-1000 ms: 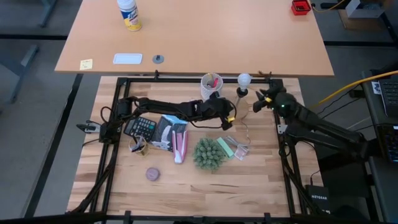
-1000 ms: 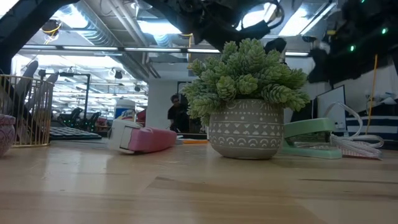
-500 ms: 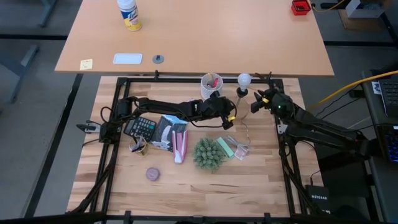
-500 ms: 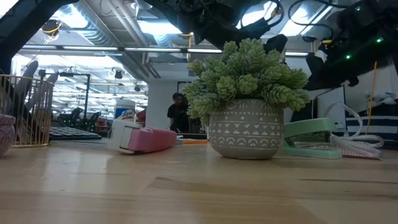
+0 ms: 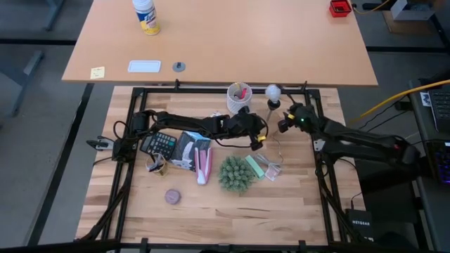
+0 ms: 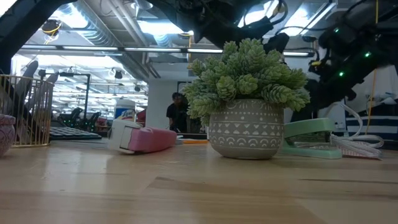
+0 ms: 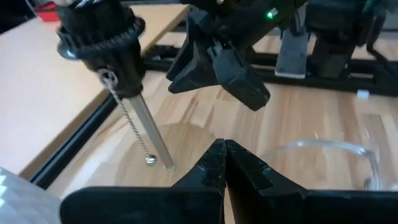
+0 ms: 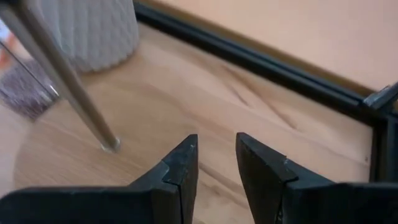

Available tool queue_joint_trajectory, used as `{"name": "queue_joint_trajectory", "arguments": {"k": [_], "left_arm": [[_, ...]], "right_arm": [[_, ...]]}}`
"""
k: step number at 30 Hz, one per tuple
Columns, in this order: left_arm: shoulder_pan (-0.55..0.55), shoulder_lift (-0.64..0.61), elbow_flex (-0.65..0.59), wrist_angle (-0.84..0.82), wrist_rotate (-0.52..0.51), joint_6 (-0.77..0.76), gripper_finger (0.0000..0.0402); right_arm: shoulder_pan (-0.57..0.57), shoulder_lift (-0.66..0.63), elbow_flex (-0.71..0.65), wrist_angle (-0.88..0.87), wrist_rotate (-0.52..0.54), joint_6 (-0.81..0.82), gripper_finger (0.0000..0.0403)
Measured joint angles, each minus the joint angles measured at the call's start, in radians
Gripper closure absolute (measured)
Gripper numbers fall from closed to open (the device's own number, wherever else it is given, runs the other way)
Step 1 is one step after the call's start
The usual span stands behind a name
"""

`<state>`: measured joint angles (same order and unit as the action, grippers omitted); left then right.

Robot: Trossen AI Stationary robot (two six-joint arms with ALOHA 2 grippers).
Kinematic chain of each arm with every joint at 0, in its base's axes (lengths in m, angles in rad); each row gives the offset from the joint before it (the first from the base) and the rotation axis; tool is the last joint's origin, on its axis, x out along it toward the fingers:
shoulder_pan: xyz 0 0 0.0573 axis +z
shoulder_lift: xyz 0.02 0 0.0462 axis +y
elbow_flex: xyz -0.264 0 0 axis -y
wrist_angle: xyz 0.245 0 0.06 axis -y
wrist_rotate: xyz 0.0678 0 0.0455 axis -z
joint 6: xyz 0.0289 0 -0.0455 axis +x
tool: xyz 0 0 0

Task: Screw lightbulb
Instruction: Insert the lightbulb into the lamp

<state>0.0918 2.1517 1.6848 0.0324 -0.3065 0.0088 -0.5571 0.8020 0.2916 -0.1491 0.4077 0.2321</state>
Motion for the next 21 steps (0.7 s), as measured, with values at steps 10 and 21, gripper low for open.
{"name": "queue_joint_trajectory", "arguments": {"k": [10,21], "left_arm": [[0.034,0.012,-0.001,-0.082,-0.001,0.014,0.0401],[0.035,0.017,-0.001,-0.111,0.0,-0.003,0.0401]], "right_arm": [[0.0,0.178,0.0,0.101,-0.017,-0.001,0.029],[0.0,0.195,0.0,0.104,-0.024,-0.002,0.029]]}}
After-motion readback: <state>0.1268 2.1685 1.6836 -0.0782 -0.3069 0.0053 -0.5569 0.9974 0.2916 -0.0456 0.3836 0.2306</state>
